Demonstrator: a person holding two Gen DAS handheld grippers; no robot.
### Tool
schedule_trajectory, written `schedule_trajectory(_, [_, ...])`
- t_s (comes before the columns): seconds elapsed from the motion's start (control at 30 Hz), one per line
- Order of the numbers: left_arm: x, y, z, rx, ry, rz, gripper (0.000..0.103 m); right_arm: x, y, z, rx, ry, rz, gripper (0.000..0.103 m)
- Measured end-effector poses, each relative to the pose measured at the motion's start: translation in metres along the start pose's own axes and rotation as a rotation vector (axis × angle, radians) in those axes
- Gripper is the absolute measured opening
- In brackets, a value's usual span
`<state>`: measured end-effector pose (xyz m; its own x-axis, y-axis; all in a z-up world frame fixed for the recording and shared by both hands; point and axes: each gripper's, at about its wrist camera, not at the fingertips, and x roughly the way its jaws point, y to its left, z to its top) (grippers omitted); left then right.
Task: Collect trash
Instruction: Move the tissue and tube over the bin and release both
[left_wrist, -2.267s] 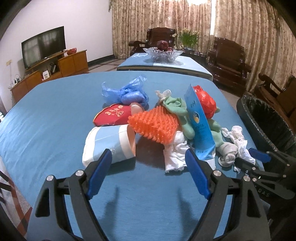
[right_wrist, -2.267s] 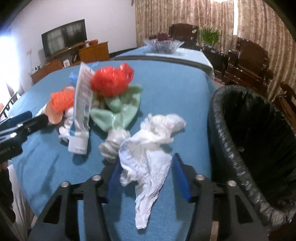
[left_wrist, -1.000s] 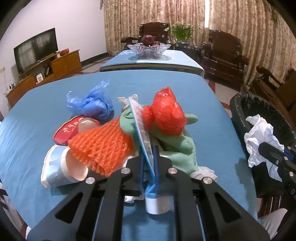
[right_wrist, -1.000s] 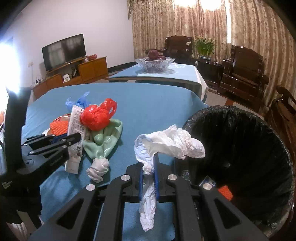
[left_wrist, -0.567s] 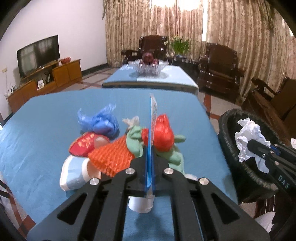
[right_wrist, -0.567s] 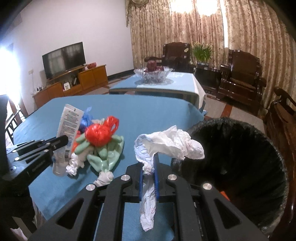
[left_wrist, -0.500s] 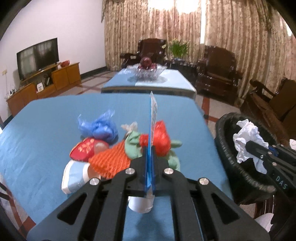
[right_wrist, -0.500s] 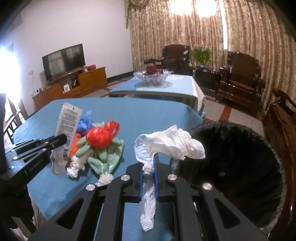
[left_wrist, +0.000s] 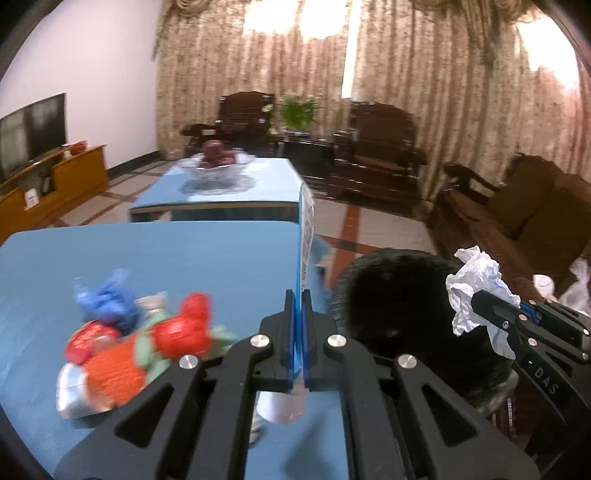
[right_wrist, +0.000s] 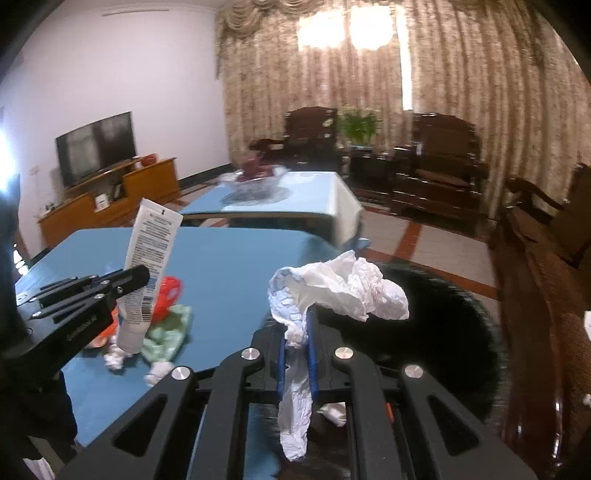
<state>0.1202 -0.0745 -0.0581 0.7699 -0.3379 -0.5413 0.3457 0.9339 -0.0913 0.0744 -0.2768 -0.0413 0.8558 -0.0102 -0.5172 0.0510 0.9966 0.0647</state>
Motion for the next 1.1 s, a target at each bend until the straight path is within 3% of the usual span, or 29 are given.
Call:
schedule_trajectory(0.27, [0.047,-0.059,0.016,0.020,0.019,-0.135,0.002,0.011,-0.074,-0.006,0.077,0.027,-0.098,0.010])
schedule_trajectory(0.5, [0.092,-0.101,0.014,0.062,0.062,-0.194,0.002,0.031,-0.105,-0.020,0.097,0.071,-0.142,0.010])
schedule_trajectory(0.63, [0.116,-0.115,0.010,0.076,0.122,-0.234,0.004,0.040,-0.116,-0.029,0.104,0.097,-0.164,0.015])
schedule_trajectory(0.7, [0.124,-0.116,0.009,0.076,0.138,-0.240,0.011,0.043,-0.120,-0.034,0.113,0.102,-0.177,0.025])
schedule_trajectory(0.77, [0.126,-0.115,0.011,0.075,0.133,-0.243,0.041,0.043,-0.124,-0.037,0.124,0.105,-0.193,0.043])
schedule_trajectory(0.8, [0.124,-0.111,0.010,0.073,0.124,-0.243,0.045,0.041,-0.126,-0.038,0.126,0.105,-0.202,0.048])
schedule_trajectory(0.87, [0.119,-0.107,0.012,0.076,0.101,-0.237,0.053,0.039,-0.128,-0.040,0.125,0.101,-0.224,0.073])
schedule_trajectory(0.93, [0.113,-0.099,0.014,0.077,0.085,-0.221,0.060,0.035,-0.127,-0.040,0.125,0.085,-0.259,0.086])
schedule_trajectory(1.1, [0.089,-0.071,0.019,0.060,0.037,-0.167,0.077,0.027,-0.118,-0.034,0.149,0.067,-0.252,0.094])
